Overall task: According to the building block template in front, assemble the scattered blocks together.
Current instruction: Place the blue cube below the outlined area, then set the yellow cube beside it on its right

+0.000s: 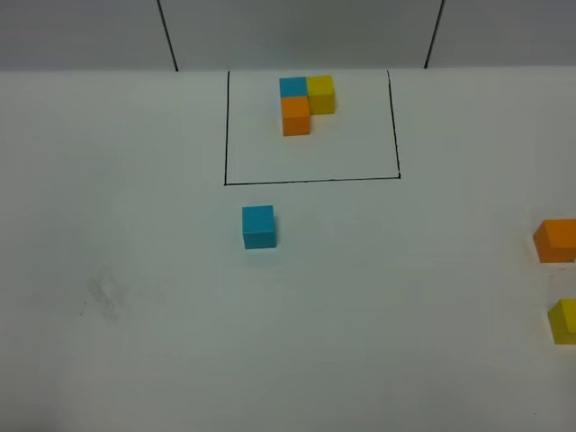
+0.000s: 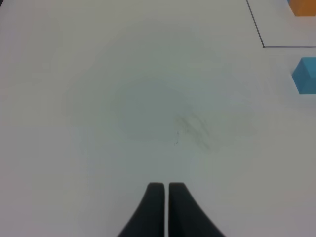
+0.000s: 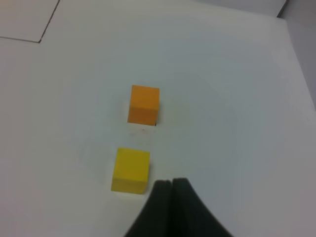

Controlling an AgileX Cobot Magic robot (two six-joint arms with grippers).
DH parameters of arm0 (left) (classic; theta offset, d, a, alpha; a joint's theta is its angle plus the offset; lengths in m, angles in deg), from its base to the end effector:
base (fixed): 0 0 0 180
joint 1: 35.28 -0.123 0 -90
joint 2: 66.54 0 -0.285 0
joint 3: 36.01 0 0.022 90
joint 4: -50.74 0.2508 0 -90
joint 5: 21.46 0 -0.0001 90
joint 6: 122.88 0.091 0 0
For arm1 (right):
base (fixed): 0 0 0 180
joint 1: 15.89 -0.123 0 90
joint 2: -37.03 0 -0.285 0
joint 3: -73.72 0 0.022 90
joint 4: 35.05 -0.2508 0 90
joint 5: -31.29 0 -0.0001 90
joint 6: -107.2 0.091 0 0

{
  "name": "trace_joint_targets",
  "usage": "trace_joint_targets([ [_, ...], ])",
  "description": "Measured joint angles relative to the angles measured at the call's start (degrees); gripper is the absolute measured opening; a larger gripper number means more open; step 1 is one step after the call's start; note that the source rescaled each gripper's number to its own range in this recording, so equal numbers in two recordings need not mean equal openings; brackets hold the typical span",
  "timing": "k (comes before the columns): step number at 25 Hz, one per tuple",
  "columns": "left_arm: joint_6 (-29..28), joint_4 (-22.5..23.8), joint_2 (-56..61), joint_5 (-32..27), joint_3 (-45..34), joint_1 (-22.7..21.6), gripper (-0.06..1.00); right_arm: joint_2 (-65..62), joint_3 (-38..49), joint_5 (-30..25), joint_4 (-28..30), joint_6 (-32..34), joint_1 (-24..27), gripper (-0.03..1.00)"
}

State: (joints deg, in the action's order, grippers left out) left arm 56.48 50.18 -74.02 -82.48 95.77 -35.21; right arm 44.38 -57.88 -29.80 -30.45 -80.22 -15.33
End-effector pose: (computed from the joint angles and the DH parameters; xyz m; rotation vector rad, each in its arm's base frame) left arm -0.0066 -0.0008 0.2786 -0.0096 2.0371 -0.0195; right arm -0.0068 -0.0063 0.2778 -0.1177 2.0381 -0.1832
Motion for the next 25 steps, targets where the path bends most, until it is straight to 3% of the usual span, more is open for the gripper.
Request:
trace_joint_targets([
  [25, 0.04, 0.00, 0.00, -0.04, 0.00, 0.04, 0.00, 0.00, 0.00, 0.00, 0.00, 0.00, 0.00, 0.00],
])
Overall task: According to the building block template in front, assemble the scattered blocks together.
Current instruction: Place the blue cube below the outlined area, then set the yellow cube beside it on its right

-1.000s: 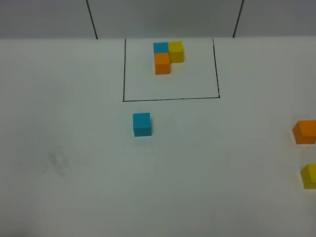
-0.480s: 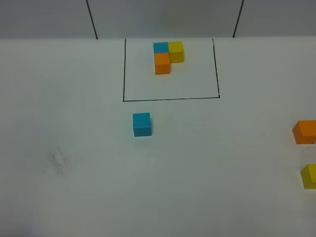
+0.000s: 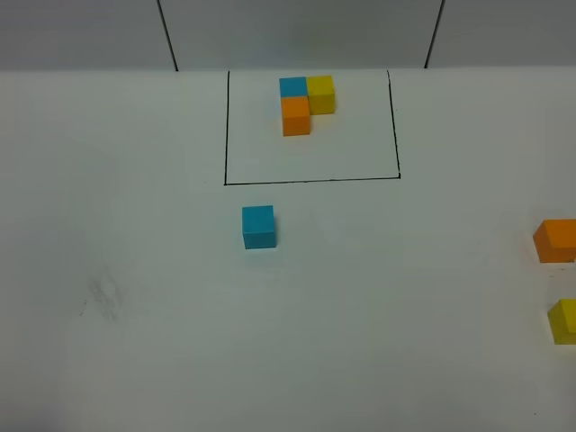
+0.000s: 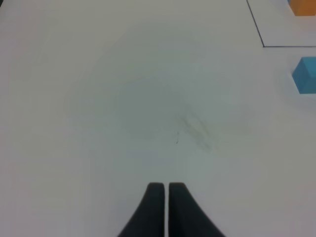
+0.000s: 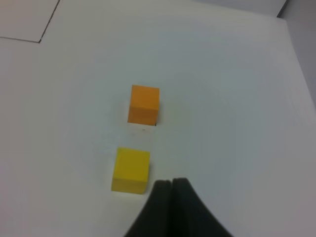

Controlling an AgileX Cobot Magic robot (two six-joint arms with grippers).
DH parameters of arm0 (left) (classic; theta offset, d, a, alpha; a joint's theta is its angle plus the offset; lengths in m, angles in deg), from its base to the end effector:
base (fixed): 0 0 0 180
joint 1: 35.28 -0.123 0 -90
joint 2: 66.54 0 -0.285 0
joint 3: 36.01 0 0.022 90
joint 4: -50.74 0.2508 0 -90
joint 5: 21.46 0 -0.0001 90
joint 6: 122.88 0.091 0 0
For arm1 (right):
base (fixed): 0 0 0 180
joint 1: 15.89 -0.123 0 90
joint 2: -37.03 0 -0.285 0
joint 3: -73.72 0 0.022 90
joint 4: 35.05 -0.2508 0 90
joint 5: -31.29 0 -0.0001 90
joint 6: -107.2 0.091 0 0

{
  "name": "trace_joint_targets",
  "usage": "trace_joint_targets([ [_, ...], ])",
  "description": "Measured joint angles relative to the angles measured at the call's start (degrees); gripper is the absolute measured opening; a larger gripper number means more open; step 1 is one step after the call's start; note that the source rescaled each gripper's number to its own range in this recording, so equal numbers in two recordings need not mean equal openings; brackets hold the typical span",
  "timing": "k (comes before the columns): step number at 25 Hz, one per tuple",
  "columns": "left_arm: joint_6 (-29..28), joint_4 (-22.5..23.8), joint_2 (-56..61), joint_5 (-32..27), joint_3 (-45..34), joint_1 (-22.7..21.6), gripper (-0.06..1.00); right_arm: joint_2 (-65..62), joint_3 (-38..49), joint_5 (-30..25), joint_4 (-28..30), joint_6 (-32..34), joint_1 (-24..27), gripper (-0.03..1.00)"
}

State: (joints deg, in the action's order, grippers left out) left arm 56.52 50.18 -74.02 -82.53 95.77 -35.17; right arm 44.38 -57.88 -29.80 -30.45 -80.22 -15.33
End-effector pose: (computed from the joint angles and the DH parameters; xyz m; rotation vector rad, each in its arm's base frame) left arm -0.0066 -0.0008 0.2785 -0.0082 2.0380 -0.0195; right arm -0.0068 -0.0063 0.2778 -0.1177 2.0381 -0.1832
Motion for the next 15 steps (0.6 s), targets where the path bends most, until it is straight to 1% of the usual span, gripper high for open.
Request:
trace_joint_targets([
  [15, 0.00, 0.00, 0.00, 0.00, 0.00, 0.00, 0.00, 0.00, 0.00, 0.00, 0.00, 0.00, 0.00, 0.00],
])
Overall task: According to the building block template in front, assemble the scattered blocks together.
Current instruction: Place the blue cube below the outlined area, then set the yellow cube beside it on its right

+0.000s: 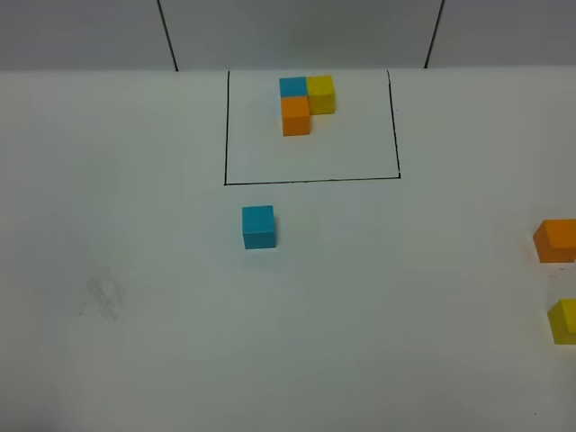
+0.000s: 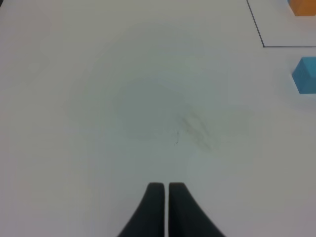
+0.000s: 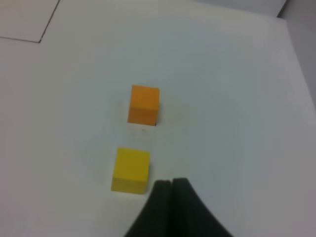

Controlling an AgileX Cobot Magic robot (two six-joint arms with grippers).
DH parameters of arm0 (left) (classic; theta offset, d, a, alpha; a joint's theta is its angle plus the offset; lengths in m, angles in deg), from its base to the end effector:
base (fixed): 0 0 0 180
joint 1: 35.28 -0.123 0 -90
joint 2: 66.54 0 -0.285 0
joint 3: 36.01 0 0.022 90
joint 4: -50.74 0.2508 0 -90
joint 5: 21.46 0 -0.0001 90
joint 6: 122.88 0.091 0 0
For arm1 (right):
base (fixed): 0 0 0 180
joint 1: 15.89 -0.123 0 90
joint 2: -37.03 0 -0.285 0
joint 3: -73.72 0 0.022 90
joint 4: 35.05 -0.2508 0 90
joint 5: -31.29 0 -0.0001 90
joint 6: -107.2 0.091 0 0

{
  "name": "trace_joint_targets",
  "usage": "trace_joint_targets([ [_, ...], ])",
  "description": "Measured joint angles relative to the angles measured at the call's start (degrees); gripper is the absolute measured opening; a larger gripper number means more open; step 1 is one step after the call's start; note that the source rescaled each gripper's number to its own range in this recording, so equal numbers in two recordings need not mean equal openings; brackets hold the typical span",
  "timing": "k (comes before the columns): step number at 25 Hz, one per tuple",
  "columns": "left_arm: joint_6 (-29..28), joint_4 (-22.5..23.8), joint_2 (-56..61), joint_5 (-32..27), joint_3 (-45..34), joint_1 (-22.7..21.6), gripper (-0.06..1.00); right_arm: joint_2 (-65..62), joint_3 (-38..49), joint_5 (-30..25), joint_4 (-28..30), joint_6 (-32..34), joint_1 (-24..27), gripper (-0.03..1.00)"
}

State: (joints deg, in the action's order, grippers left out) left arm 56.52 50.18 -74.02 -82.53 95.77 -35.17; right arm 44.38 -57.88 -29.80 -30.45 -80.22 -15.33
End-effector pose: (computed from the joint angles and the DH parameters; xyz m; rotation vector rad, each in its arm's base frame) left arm -0.0066 -0.0008 0.2785 -0.0082 2.0380 -0.0195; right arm -0.0068 -0.0063 0.2778 -0.1177 2.0381 -0.1832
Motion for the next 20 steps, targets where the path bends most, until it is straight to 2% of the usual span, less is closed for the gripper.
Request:
trace_joint_targets([
  [20, 0.00, 0.00, 0.00, 0.00, 0.00, 0.00, 0.00, 0.00, 0.00, 0.00, 0.00, 0.00, 0.00, 0.00],
])
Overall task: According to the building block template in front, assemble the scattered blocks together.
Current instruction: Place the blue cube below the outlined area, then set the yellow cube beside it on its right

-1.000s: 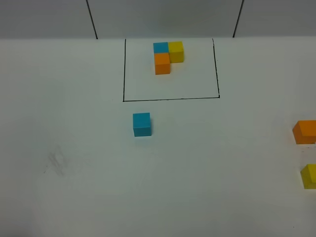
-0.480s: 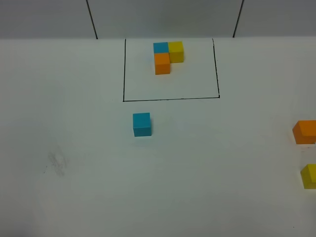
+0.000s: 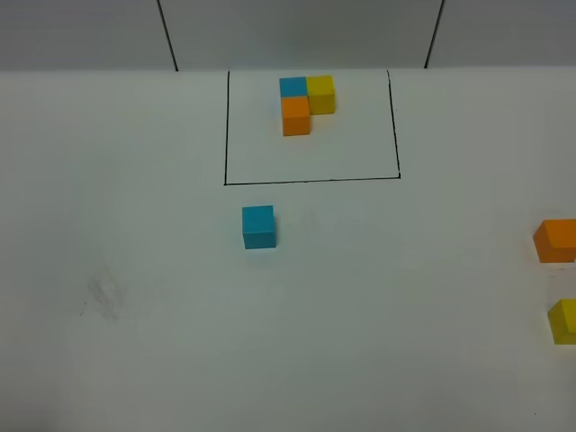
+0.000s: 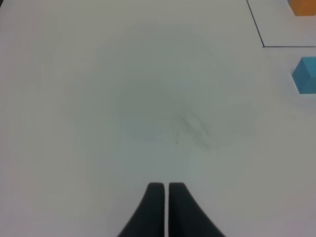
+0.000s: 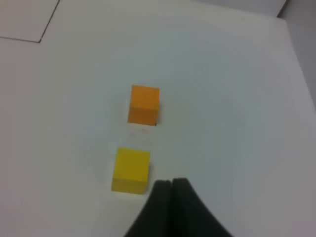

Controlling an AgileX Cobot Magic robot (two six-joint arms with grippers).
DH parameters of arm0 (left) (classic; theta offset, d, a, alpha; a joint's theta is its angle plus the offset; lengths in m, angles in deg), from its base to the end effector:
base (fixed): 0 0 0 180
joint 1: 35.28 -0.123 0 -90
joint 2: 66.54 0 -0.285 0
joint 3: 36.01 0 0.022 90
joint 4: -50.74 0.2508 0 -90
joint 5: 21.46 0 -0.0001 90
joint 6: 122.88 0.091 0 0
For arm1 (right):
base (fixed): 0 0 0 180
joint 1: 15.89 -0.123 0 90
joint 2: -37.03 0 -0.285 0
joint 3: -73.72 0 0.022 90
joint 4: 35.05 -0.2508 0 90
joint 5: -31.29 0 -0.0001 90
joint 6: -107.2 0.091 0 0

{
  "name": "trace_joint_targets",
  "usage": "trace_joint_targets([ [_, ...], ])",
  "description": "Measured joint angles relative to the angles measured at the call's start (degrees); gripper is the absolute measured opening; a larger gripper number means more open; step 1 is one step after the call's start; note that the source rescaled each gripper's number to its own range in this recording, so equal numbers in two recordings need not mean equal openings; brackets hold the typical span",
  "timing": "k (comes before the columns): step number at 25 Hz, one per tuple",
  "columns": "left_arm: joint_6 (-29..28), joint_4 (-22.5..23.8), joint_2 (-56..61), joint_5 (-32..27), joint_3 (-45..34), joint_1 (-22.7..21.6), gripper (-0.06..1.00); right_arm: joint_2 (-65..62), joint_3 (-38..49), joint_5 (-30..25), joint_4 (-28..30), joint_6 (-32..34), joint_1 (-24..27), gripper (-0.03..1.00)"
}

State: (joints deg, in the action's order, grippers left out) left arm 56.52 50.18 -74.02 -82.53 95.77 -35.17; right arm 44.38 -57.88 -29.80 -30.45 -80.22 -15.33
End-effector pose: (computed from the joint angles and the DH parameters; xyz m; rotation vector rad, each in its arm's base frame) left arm -0.0066 -0.0008 0.2785 -0.0082 2.0380 -0.0195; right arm -0.0068 -0.0063 0.2778 -0.1177 2.0381 -0.1832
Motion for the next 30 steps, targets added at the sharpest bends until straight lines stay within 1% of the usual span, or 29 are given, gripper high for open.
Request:
trace_joint_targets([
  [6, 0.00, 0.00, 0.00, 0.00, 0.00, 0.00, 0.00, 0.00, 0.00, 0.00, 0.00, 0.00, 0.00, 0.00],
  [8, 0.00, 0.00, 0.00, 0.00, 0.00, 0.00, 0.00, 0.00, 0.00, 0.00, 0.05, 0.06, 0.00, 0.03],
  [9, 0.00, 0.00, 0.00, 0.00, 0.00, 0.00, 0.00, 0.00, 0.00, 0.00, 0.05, 0.06, 0.00, 0.06],
  [10, 0.00, 0.00, 0.00, 0.00, 0.00, 0.00, 0.00, 0.00, 0.00, 0.00, 0.05, 0.13, 0.00, 0.11],
  [12, 0.00, 0.00, 0.04, 0.00, 0.00, 0.00, 0.00, 0.00, 0.00, 0.00, 0.05, 0.18, 0.00, 0.24],
  [13, 0.00, 0.00, 0.04, 0.00, 0.00, 0.00, 0.00, 0.00, 0.00, 0.00, 0.05, 0.24, 0.00, 0.33],
  [15, 0.00, 0.00, 0.04, 0.00, 0.00, 0.00, 0.00, 0.00, 0.00, 0.00, 0.05, 0.24, 0.00, 0.56],
  [18, 0.00, 0.00, 0.04, 0.00, 0.00, 0.00, 0.00, 0.00, 0.00, 0.00, 0.05, 0.78, 0.00, 0.85],
  [20, 0.00, 0.00, 0.04, 0.00, 0.00, 0.00, 0.00, 0.00, 0.00, 0.00, 0.05, 1.77, 0.00, 0.96],
  [21, 0.00, 0.00, 0.04, 0.00, 0.00, 0.00, 0.00, 0.00, 0.00, 0.00, 0.05, 2.12, 0.00, 0.99],
  [23, 0.00, 0.00, 0.04, 0.00, 0.00, 0.00, 0.00, 0.00, 0.00, -0.08, 0.05, 2.55, 0.00, 1.00],
  [25, 0.00, 0.00, 0.04, 0.00, 0.00, 0.00, 0.00, 0.18, -0.06, -0.56, 0.00, 2.65, 0.00, 0.99],
  [30, 0.08, 0.00, 0.04, 0.00, 0.00, 0.00, 0.00, 4.71, -2.88, -5.31, 0.00, 2.84, 0.00, 0.95],
])
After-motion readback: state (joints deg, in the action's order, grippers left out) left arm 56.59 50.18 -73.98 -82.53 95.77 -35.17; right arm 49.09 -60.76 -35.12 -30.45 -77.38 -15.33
